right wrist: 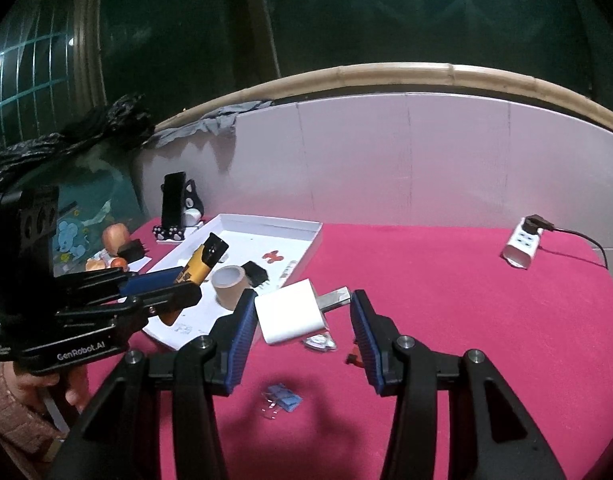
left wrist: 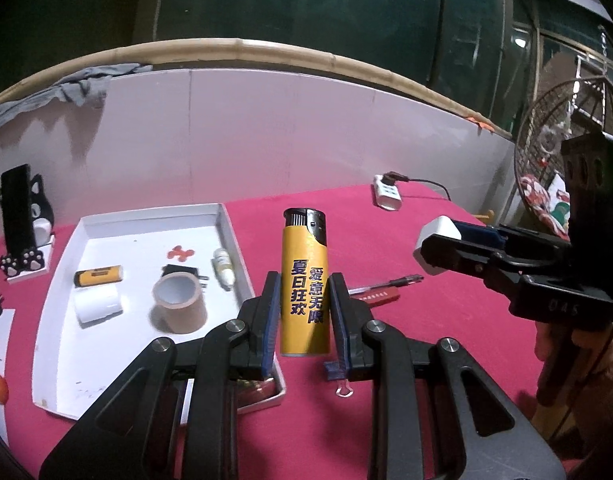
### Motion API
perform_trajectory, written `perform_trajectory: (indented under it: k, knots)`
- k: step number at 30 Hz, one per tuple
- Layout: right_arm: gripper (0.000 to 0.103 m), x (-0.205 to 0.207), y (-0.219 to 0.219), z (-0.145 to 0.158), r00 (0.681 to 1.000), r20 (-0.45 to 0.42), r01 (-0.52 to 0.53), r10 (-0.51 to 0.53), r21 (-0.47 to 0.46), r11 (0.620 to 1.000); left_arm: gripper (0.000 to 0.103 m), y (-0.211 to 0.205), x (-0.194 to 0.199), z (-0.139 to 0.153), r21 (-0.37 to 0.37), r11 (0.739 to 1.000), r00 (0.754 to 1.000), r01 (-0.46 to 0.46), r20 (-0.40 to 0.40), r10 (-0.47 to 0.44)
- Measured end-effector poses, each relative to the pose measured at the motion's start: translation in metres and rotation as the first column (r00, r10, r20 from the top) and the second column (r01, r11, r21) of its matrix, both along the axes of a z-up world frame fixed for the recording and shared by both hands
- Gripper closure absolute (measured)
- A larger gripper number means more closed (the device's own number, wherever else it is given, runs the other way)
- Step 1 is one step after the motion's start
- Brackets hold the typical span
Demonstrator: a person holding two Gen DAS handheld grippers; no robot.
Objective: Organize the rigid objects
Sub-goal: 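Carry lighter and charger cube over the tray and open left tool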
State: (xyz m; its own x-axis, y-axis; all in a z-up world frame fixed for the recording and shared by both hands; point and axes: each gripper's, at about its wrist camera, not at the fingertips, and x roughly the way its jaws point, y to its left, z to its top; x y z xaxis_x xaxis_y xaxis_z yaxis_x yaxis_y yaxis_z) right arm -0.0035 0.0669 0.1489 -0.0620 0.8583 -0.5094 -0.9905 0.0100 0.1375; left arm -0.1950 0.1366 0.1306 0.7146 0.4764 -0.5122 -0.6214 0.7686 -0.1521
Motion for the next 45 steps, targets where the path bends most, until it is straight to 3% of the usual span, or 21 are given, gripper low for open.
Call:
perform_trajectory:
  k: [26,45]
  knots:
    - [0.056,-0.049,0.046,0.011,0.992,0.049,-0.115,0.116,-0.022,0.993,0.08,0.047,-0.07,-0.016,-0.068,0.982,0.983,-0.177,0.046,0.18]
    - [0.056,-0.064,0.107,-0.002,0.99,0.05,-0.125,0.13,-0.097,0.987,0.08,0.085,-0.09,-0.052,-0.137,0.959,0.968,-0.248,-0.009,0.249]
